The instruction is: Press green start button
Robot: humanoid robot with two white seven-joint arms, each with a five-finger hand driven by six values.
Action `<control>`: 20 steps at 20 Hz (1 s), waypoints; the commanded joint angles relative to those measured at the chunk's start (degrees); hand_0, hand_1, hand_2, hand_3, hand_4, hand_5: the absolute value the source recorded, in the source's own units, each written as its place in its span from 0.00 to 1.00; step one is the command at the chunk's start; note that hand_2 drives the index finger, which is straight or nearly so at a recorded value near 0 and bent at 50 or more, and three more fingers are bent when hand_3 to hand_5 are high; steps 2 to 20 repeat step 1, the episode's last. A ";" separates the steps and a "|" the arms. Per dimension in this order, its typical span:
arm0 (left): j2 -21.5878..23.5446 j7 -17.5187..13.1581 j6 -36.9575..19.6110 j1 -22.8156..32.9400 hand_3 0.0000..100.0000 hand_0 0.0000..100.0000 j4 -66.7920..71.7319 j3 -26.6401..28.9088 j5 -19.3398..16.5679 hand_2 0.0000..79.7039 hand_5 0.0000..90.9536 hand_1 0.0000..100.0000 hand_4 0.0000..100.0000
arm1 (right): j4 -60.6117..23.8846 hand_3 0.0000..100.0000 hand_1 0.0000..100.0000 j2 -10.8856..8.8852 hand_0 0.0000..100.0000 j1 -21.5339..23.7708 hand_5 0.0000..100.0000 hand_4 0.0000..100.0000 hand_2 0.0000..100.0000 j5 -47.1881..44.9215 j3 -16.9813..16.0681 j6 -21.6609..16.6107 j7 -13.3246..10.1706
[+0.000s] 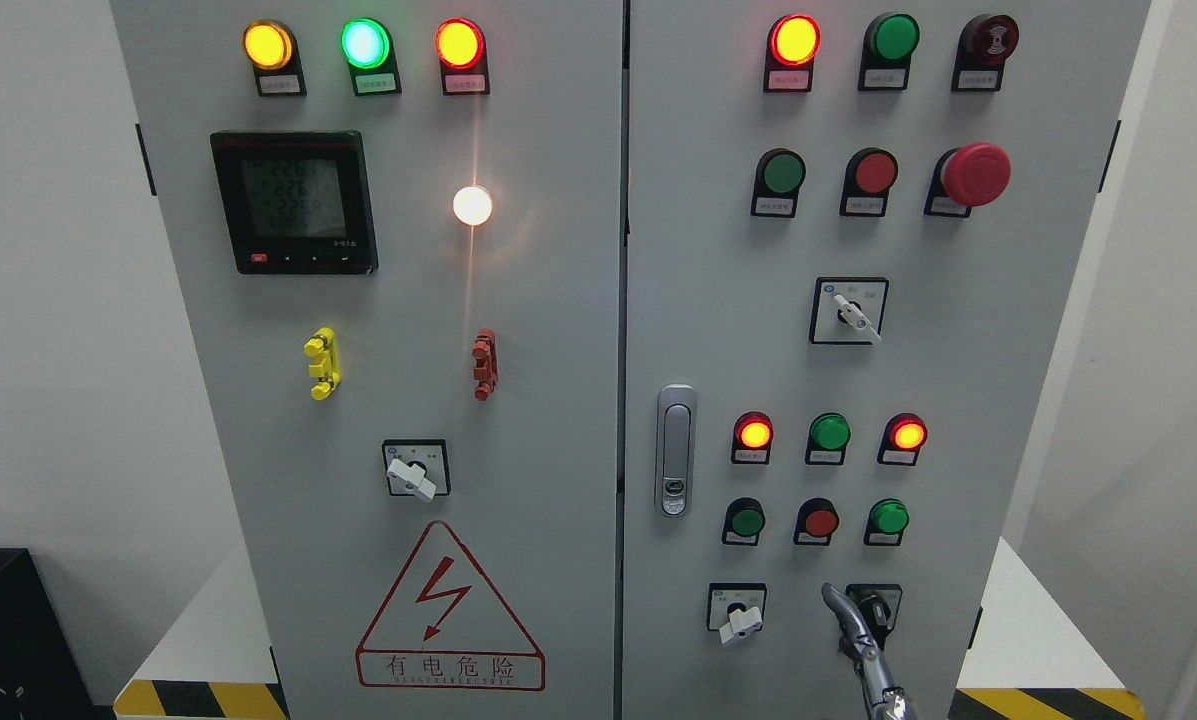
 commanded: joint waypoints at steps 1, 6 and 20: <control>0.00 -0.04 0.04 -1.32 0.00 0.12 -1.58 0.00 0.00 0.00 0.00 0.56 0.00 | -0.89 0.00 0.01 0.02 0.00 -0.21 0.00 0.00 0.00 -1.54 0.24 0.07 0.06; 0.00 -0.04 0.04 -1.32 0.00 0.12 -1.58 0.00 0.00 0.00 0.00 0.56 0.00 | -0.89 0.00 0.01 0.02 0.00 -0.21 0.00 0.00 0.00 -1.54 0.24 0.07 0.06; 0.00 -0.04 0.04 -1.32 0.00 0.12 -1.58 0.00 0.00 0.00 0.00 0.56 0.00 | -0.89 0.00 0.01 0.02 0.00 -0.21 0.00 0.00 0.00 -1.54 0.24 0.07 0.06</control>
